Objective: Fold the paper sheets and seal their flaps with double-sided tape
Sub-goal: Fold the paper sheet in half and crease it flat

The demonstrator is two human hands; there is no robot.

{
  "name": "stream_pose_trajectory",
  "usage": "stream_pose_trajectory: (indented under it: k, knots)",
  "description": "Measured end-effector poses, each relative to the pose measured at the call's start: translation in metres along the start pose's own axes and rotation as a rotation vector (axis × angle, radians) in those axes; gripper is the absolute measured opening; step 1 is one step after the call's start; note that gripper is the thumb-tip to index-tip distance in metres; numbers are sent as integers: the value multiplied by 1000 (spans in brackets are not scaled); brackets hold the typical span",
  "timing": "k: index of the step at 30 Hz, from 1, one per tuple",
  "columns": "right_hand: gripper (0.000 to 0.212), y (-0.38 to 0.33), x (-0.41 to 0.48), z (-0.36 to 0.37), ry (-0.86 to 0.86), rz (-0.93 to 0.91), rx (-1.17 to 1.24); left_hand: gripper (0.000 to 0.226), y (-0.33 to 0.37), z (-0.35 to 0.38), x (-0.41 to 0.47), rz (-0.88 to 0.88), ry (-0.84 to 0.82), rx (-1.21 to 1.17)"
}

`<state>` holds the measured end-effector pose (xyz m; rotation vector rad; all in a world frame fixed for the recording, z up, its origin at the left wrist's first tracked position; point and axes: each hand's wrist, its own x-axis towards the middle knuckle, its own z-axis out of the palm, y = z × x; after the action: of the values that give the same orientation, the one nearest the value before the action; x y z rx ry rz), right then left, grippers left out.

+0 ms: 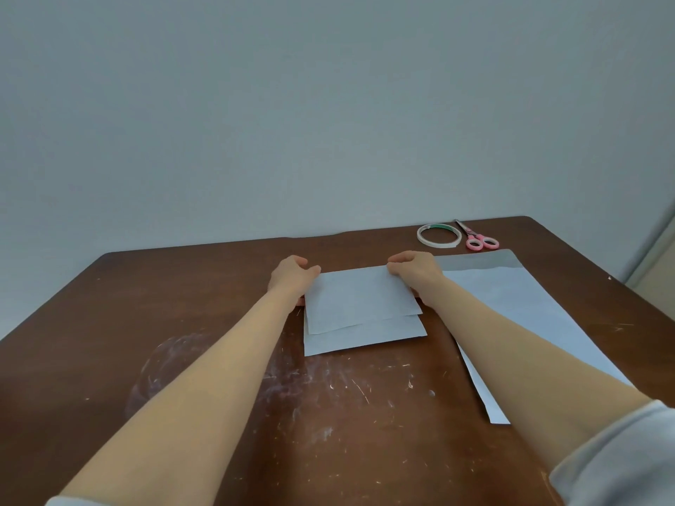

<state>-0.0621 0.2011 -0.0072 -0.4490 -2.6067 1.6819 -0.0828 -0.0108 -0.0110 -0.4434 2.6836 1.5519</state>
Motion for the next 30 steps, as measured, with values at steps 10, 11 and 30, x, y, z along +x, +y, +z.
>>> stream_pose_trajectory:
  k: [10,11,30]
  knots:
    - [35,-6,35,6,44,39,74,41,5,19,32,21,93,-84]
    - [39,-5,35,6,31,42,65,42,4,20,33,21,94,-78]
    - [14,1,-7,0,85,-43,-74,61,-3,-13,-19,-39,-61,-218]
